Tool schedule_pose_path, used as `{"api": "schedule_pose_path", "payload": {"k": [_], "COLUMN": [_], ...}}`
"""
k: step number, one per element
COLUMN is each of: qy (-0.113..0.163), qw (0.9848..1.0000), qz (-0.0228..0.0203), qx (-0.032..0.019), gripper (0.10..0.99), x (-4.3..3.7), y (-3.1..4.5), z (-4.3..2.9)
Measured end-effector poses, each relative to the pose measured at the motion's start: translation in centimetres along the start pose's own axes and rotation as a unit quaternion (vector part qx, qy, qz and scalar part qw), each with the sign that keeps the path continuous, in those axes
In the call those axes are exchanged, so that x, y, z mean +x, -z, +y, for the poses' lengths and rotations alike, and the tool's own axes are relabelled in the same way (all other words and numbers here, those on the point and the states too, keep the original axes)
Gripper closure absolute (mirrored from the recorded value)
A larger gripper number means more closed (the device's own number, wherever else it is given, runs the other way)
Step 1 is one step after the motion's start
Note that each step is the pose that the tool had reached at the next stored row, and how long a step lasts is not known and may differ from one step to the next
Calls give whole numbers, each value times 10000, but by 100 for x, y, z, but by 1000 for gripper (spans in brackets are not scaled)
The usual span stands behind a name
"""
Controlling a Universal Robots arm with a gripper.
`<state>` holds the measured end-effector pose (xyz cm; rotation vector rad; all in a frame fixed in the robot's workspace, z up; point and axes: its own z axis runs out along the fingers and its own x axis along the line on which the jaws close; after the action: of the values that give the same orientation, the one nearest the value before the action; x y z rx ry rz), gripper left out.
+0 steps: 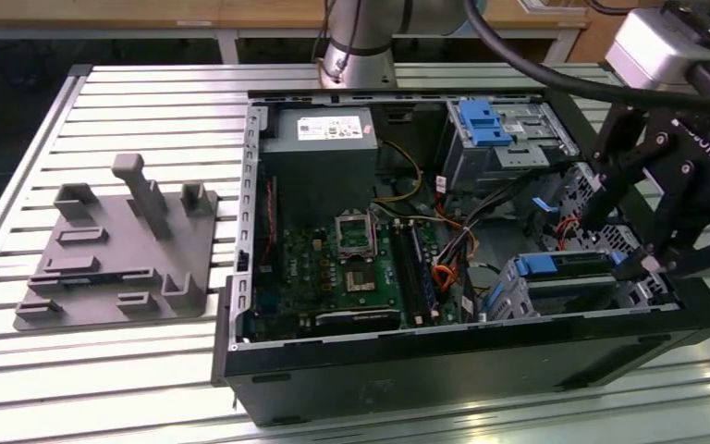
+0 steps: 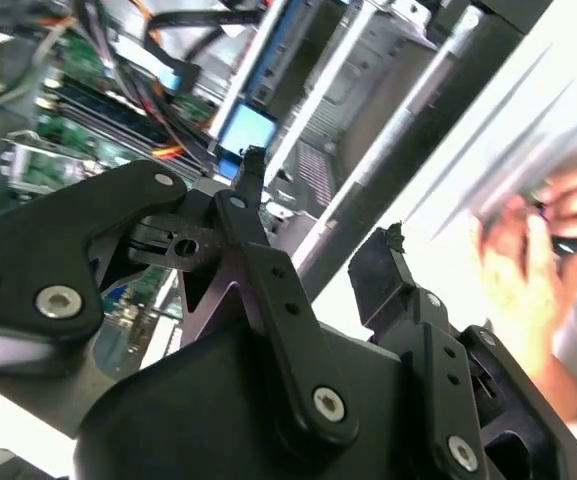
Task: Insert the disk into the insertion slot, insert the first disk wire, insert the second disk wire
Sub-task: 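Insert the first disk wire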
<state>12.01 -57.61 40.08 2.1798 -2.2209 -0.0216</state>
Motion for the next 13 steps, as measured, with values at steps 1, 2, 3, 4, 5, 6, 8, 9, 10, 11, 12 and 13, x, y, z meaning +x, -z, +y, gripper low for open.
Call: {"api": "schedule_pose_path", "payload": {"k": [1,2,3,4,5,6,8,9,10,11,12,13], "qy": [-3,-6,-8,-11,-14,-17,-25,-37,-58,-94,-141,-197], "qw": [10000,9998,9996,9993,9990,9985,9973,9966,9960,9956,9954,9953], "qz": [89,179,269,362,452,541,728,818,895,935,945,946], "qx": [2,5,8,12,15,18,25,30,33,33,28,22], "gripper": [471,471,471,471,471,471,471,471,471,471,471,471], "x": [-14,-26,-37,-48,-59,-69,-83,-84,-85,-84,-84,-86], "y": [0,1,1,1,1,0,1,0,-1,-6,-12,-17], "z": [0,1,1,1,1,2,2,2,2,2,2,2]}}
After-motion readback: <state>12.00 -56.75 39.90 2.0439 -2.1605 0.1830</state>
